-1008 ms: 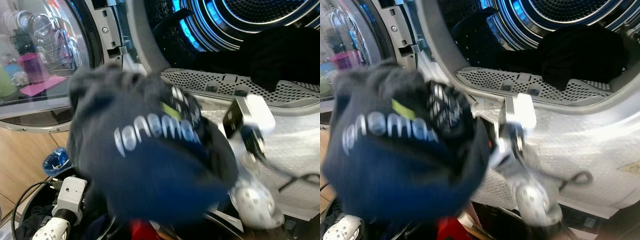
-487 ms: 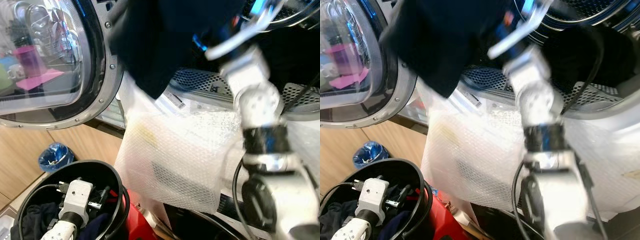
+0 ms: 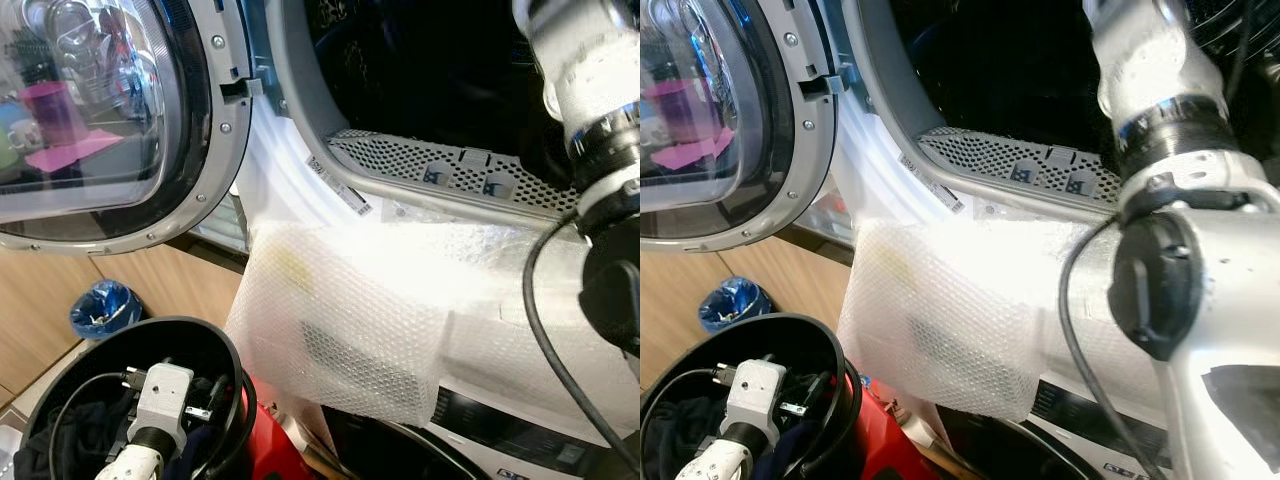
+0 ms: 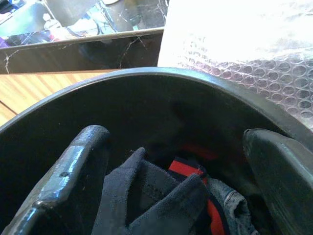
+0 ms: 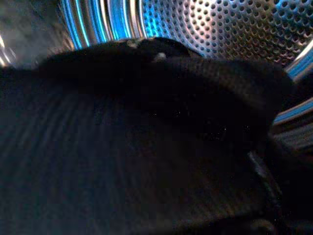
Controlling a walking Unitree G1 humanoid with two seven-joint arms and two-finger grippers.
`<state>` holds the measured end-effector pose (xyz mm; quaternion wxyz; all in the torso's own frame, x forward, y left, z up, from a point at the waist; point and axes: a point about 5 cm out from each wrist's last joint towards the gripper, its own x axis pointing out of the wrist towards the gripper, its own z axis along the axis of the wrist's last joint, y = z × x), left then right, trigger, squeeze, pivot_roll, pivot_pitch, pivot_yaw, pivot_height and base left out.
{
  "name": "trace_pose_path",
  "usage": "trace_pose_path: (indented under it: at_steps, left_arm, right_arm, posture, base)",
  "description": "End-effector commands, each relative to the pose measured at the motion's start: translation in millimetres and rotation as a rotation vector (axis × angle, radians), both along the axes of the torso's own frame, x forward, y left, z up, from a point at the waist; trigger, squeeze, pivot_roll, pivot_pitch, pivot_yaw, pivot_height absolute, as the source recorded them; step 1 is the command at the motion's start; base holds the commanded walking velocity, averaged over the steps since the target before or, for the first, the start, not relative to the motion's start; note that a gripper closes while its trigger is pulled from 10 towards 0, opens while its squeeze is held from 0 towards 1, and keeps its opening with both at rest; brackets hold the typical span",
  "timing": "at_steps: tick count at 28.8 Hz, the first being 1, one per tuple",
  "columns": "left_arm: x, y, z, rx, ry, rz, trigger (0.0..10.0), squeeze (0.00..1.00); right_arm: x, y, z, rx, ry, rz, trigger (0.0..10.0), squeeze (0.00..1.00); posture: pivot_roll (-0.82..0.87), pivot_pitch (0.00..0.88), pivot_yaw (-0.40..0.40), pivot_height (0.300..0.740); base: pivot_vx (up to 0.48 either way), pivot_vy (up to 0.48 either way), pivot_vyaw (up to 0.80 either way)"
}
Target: Clothes washing
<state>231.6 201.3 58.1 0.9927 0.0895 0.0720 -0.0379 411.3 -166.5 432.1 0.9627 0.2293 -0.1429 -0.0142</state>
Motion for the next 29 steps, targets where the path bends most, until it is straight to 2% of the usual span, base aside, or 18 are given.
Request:
trace_pose_path:
  at_steps: [1,5,6,7,8,14,18,21,24,29]
  left_arm:
    - [-2.2,2.5,-3.0,0.016,0.015,0.012,10.0,0.0]
    - [-0.7,0.7,-2.7,0.015,0.016,-0.003,10.0,0.0]
    - [-0.6,0.5,-2.6,0.015,0.016,-0.004,10.0,0.0]
    - [-0.5,0.4,-2.6,0.016,0.017,-0.006,10.0,0.0]
    - [-0.2,0.5,-2.5,0.016,0.018,-0.01,10.0,0.0]
    - [0.2,-0.6,-1.8,0.016,0.02,-0.022,10.0,0.0]
    - [0.2,-1.9,-1.9,0.015,0.023,-0.033,10.0,0.0]
    - [-0.5,-1.6,-1.6,0.015,0.024,-0.037,10.0,0.0]
    - [-1.2,-1.2,-1.4,0.015,0.025,-0.038,10.0,0.0]
    - [-2.1,-0.1,-0.9,0.015,0.026,-0.037,10.0,0.0]
  right_arm:
    - [-4.9,12.9,16.7,-0.074,-0.048,0.014,10.0,0.0]
    - [-0.7,19.6,5.5,-0.139,0.0,0.005,10.0,0.0]
    - [-0.3,19.9,4.3,-0.128,0.004,0.01,10.0,0.23]
    - [-0.1,19.6,3.5,-0.126,0.006,0.006,10.0,0.86]
    - [-0.2,21.0,3.9,-0.124,0.0,0.019,10.0,1.0]
    - [-1.7,22.8,8.7,-0.183,-0.03,0.023,10.0,1.0]
    - [-3.6,21.3,14.1,-0.188,-0.062,0.021,10.0,1.0]
    - [-5.9,16.3,20.2,-0.122,-0.095,0.036,10.0,1.0]
    - [-6.0,4.4,18.8,-0.003,-0.078,0.017,10.0,1.0]
    - [-5.4,2.0,16.8,0.027,-0.078,0.022,10.0,1.0]
  posture:
    - [0.03,0.027,0.071,0.74]
    - [0.02,0.026,0.079,0.74]
    - [0.02,0.026,0.079,0.74]
    - [0.02,0.027,0.082,0.74]
    - [0.02,0.027,0.084,0.74]
    - [0.01,0.031,0.093,0.74]
    - [0.02,0.032,0.097,0.74]
    - [0.02,0.034,0.097,0.74]
    - [0.02,0.039,0.099,0.74]
    - [0.03,0.041,0.102,0.74]
  base:
    - [0.0,0.0,0.0]
    - [0.0,0.0,0.0]
    - [0.0,0.0,0.0]
    - [0.0,0.0,0.0]
    - [0.0,0.0,0.0]
    - [0.0,0.0,0.0]
    - [0.0,0.0,0.0]
    - [0.0,0.0,0.0]
    - [0.0,0.0,0.0]
    - [0.0,0.0,0.0]
